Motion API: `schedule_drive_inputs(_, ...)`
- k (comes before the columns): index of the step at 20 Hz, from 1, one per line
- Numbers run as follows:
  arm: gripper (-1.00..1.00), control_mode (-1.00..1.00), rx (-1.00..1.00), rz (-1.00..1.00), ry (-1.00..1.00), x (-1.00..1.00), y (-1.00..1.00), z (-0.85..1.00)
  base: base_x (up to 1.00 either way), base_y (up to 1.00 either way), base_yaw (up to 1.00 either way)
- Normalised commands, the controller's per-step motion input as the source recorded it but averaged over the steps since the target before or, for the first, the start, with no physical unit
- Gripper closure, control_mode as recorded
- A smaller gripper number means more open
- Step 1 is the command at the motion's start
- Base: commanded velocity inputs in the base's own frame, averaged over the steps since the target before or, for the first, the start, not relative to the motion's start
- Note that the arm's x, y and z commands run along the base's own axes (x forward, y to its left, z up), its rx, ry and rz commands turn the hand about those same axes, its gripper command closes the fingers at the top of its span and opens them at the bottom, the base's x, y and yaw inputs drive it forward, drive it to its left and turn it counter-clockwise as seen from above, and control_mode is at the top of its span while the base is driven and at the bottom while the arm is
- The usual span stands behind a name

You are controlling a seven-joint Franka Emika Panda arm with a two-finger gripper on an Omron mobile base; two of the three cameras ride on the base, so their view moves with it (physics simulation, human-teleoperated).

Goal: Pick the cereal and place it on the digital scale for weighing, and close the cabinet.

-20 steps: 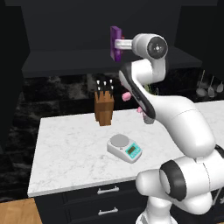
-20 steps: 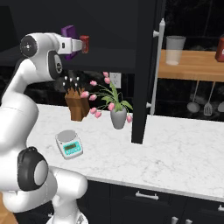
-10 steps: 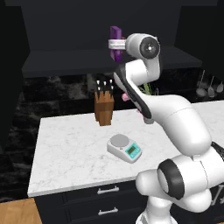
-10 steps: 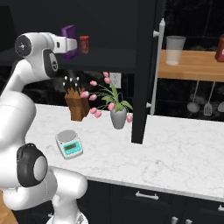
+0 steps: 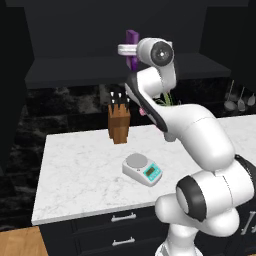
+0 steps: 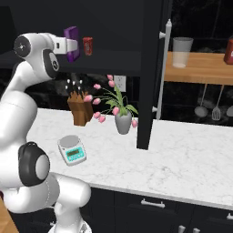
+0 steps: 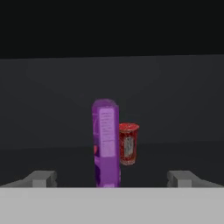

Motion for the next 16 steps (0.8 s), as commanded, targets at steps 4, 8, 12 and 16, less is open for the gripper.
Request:
schedule_drive_inputs(4,-1.00,-1.00,0.00,0.00,0.00,0.26,0.06,0.00,0.00,0.00,0.00)
schedule_drive_inputs(8,-1.00,-1.00,0.00,0.00,0.00,0.25,0.00,0.00,0.00,0.00,0.00)
schedule_drive_inputs(12,-1.00,-1.00,0.00,0.00,0.00,0.31,0.00,0.00,0.00,0.00,0.00)
schedule_drive_inputs(16,-1.00,-1.00,0.00,0.00,0.00,0.40,0.00,0.00,0.00,0.00,0.00)
